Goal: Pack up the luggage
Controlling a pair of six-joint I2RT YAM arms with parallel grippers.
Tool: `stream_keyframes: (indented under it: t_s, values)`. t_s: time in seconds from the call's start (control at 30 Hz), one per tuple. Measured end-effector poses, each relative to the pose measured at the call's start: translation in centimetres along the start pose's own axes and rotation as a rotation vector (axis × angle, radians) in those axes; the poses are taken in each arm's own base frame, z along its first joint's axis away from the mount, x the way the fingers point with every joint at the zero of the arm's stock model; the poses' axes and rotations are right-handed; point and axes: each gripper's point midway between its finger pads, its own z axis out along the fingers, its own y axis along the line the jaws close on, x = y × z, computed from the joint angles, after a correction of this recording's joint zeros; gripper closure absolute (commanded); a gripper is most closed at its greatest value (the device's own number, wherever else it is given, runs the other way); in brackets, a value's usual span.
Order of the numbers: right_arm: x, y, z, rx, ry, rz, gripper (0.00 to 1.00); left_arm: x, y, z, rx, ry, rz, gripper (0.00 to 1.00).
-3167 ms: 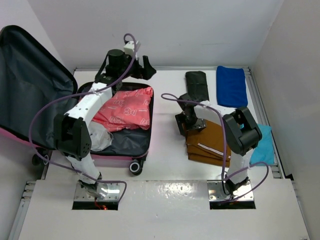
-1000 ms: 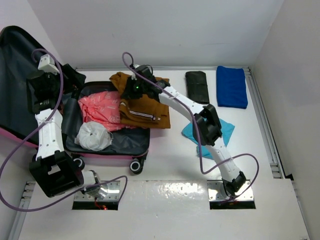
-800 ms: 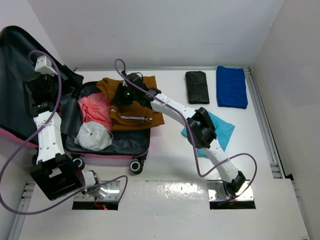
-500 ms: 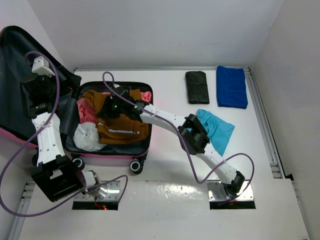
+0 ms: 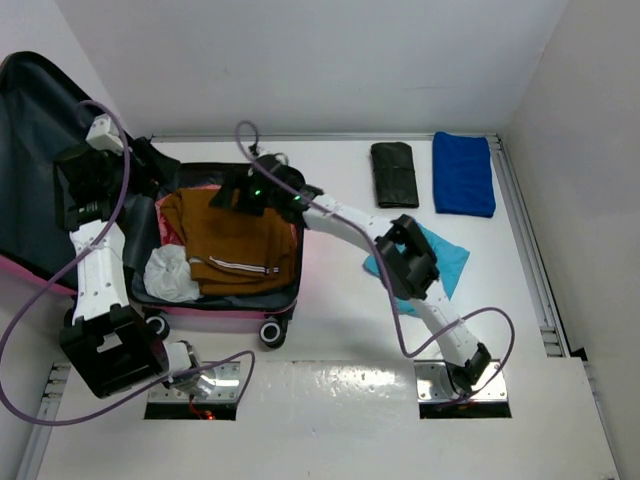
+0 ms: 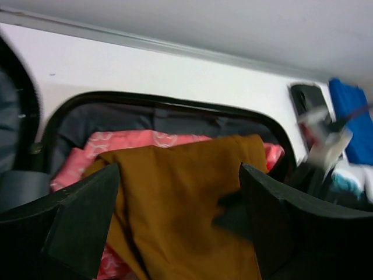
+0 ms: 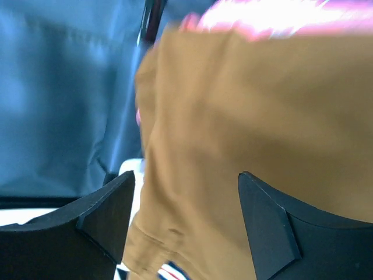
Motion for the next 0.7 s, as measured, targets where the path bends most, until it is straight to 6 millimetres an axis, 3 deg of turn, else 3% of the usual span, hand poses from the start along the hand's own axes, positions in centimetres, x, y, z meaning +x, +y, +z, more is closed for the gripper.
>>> stream_keyframes:
  t_s: [0.07,0.17,0.33,0.4,0.43,0.5,0.57,0.6,0.7]
  values:
    - [-3.2,-1.5,-1.8,0.015,-0.043,-0.027,0.31,0.9,-1.2,0.5,0.038,0.033,0.031,0.22]
    - [-8.9,-3.7,-6.4,0.049,-0.125,-0.093,0.27,2.4,-2.5,1.1,0.077,0.077,0.066,0.22]
    - [-17.3,-8.1,-18.1,0.205,-0.232,-0.275,0.21,4.2,-4.6,2.3,0.101,0.122,0.155,0.08]
    - [-19.3,-10.3,-23.3,0.307,-0.248,-0.322,0.12,4.9,-5.8,2.9,0.115,0.137,0.193,0.04]
    - [-19.9,-12.0,-26.1,0.372,-0.237,-0.339,0.12,5.2,-6.3,3.1,0.12,0.145,0.209,0.03]
    - [-19.0,-15.6,-30.5,0.497,-0.168,-0.352,0.03,5.7,-7.1,3.4,0.126,0.155,0.239,0.01]
    - [-16.4,-20.3,-34.1,0.623,-0.057,-0.347,0.02,5.7,-7.6,3.7,0.122,0.157,0.259,0.01]
    - [-14.3,-22.6,-35.5,0.677,0.021,-0.344,0.0,5.6,-7.7,3.8,0.117,0.157,0.267,0.01]
    - [-5.0,-29.2,-38.9,0.793,0.359,-0.306,0.0,4.9,-7.6,4.2,0.094,0.146,0.281,0.01]
